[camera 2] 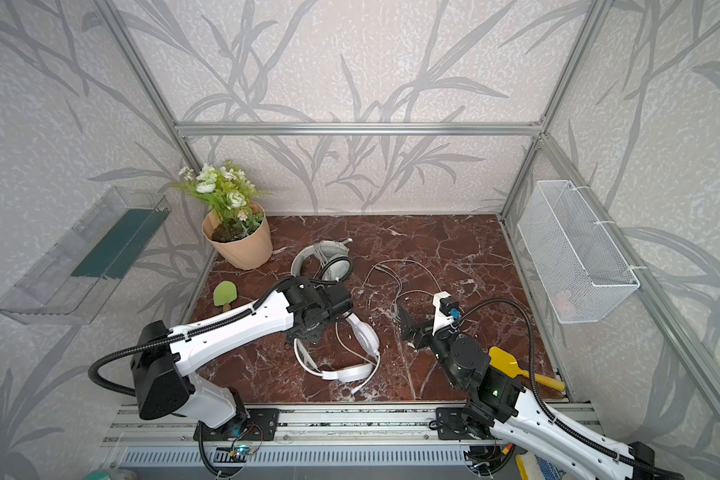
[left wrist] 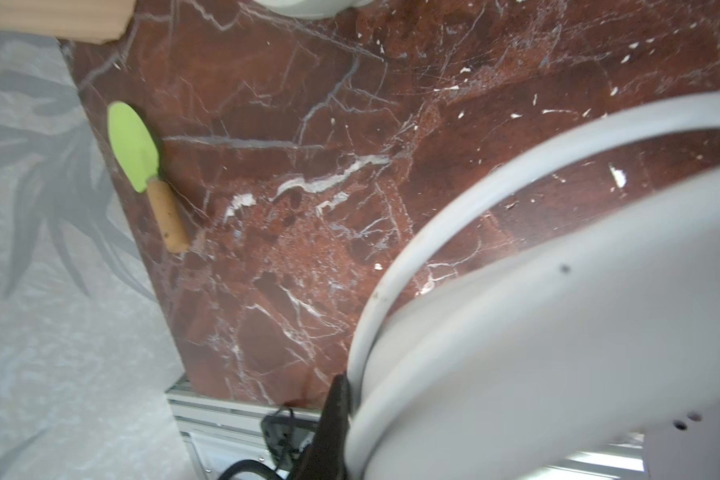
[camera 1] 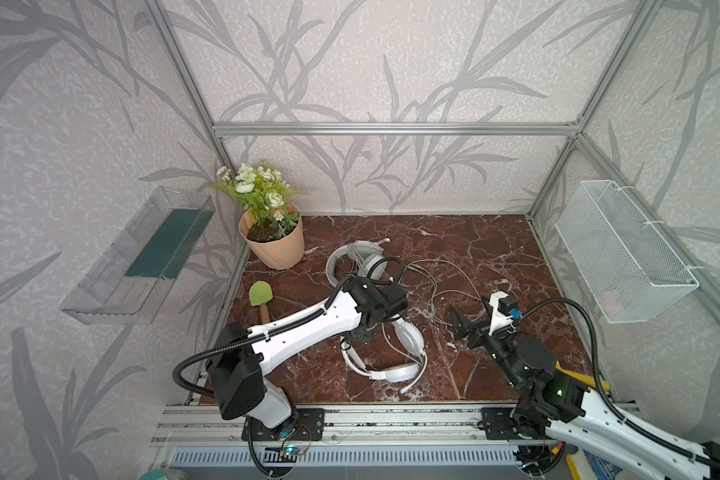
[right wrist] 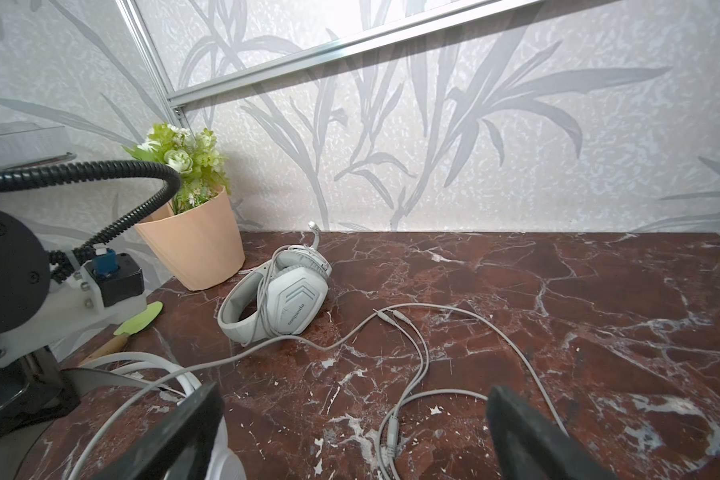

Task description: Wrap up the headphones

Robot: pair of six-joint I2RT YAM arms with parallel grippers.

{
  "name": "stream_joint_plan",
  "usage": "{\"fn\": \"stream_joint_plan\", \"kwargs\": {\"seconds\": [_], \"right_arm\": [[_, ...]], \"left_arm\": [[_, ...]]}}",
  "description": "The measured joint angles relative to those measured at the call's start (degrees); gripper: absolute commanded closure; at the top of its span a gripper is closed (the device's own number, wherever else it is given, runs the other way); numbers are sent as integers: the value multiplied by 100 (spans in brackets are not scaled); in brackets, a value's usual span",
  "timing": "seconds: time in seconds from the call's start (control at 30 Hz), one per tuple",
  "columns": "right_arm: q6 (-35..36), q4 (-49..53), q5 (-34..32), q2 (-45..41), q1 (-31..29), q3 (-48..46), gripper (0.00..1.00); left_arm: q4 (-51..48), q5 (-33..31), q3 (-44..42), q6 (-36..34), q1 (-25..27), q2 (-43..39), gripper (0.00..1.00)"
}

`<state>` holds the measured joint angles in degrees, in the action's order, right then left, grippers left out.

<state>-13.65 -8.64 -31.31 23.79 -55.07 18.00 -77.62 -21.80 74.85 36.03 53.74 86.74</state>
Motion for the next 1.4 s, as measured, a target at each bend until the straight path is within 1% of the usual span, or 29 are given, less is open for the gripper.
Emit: {"fn": "stream_joint_plan", "kwargs": {"seconds": [0.1,0.23,0.33,0.47,0.57,0.77,0.9,1.0,1.13,1.4], "right_arm": [[79,-31,326,149,0,74,1],[214,-149,859,675,0,225,1],[295,-153,1257,1045,0,380,1],[365,-212,1589,1338,0,621,1],[461,-411,1781,1648,0,833,1],[688,-914,2249,2542,0,1014,1],[887,-1215,2518,2914,0,1012,1],[986,-1628,2855,3180,0,957,1],[1056,-2306,3233,3674,0,761,1],[1314,-3049,3440,4682,0,940,1]], "left_arm": [[-33,-129,-39,-407,-107,-426,100],[-31,-216,-129,-905,-385,-1152,100],[146,-387,-393,-1209,-450,-1943,100],[417,-485,-750,-1631,-450,-3112,100],[619,-487,-835,-1928,-450,-3654,100],[960,-404,-925,-2413,-450,-4054,100],[1106,-243,-1008,-2675,-450,-4168,100],[1167,-52,-1014,-2846,-450,-4341,100],[1241,223,-1021,-2927,-450,-4518,100],[1307,568,-1062,-2966,-450,-4542,100]]}}
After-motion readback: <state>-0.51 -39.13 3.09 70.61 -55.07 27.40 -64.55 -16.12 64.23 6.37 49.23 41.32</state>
